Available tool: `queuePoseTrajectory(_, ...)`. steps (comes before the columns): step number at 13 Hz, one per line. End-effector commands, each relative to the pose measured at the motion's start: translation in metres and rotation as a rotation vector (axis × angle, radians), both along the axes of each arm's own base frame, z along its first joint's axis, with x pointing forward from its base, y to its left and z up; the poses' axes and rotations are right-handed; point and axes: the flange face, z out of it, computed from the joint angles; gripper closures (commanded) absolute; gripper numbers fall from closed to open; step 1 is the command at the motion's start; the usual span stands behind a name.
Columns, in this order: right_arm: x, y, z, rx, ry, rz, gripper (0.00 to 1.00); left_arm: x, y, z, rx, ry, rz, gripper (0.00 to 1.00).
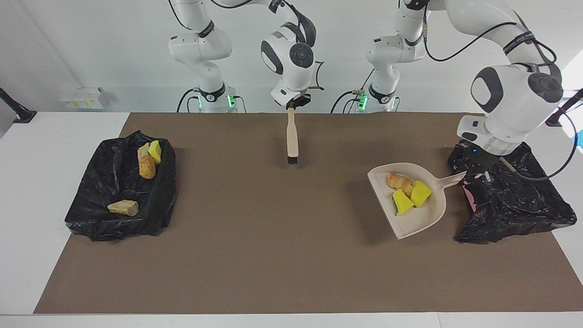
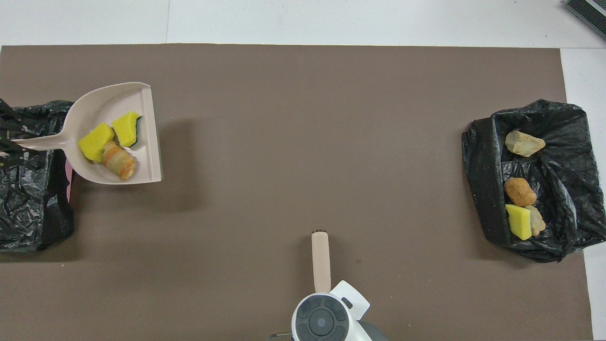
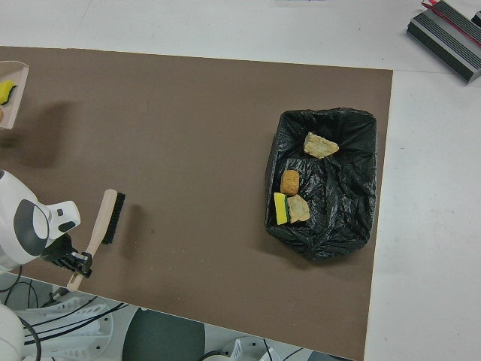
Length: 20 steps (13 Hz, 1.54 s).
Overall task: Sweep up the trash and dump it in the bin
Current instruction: 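Carry the dustpan to the near bag with the left gripper while right withdraws, then tip the dustpan into the black bag with the left gripper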
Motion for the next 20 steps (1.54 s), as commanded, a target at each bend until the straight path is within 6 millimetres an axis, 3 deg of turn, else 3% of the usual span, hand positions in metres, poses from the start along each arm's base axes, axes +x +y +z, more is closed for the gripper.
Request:
queuePoseTrajectory(1,0.0,-0.013,-0.009,0.058,-0.006,-0.016,1.0,-0.012,0.064,0.024,-0.031,-0.008,-0.031,1.0)
queuePoseTrajectory(5,-0.004,-0.019,-0.027,0.067,-0.022,-0.041,1.0,-0.032,0.149,0.042,0.045,-0.043,-0.036,1.0)
queuePoseTrajectory(8,-0.01,-0.017,-0.036,0.073,-0.026,-0.033,1.0,-0.029,0.164,0.054,0.257,-0.052,-0.078,1.0)
queuePoseTrajectory(14,-0.024,-0.011,-0.053,0.081,-0.028,0.006,1.0,-0.035,0.164,0.045,0.582,-0.032,-0.146,1.0)
queuePoseTrajectory(17,-0.022,-0.01,-0.054,0.079,-0.02,-0.006,0.77,-0.055,0.151,0.039,0.791,-0.043,-0.089,1.0)
queuePoseTrajectory(18,-0.02,-0.009,-0.055,0.081,-0.015,-0.008,0.72,-0.053,0.139,0.041,0.849,-0.038,-0.117,1.0)
queuePoseTrajectory(20,-0.007,-0.005,-0.051,0.096,0.0,-0.031,0.56,-0.055,0.133,0.048,0.975,-0.007,-0.181,1.0)
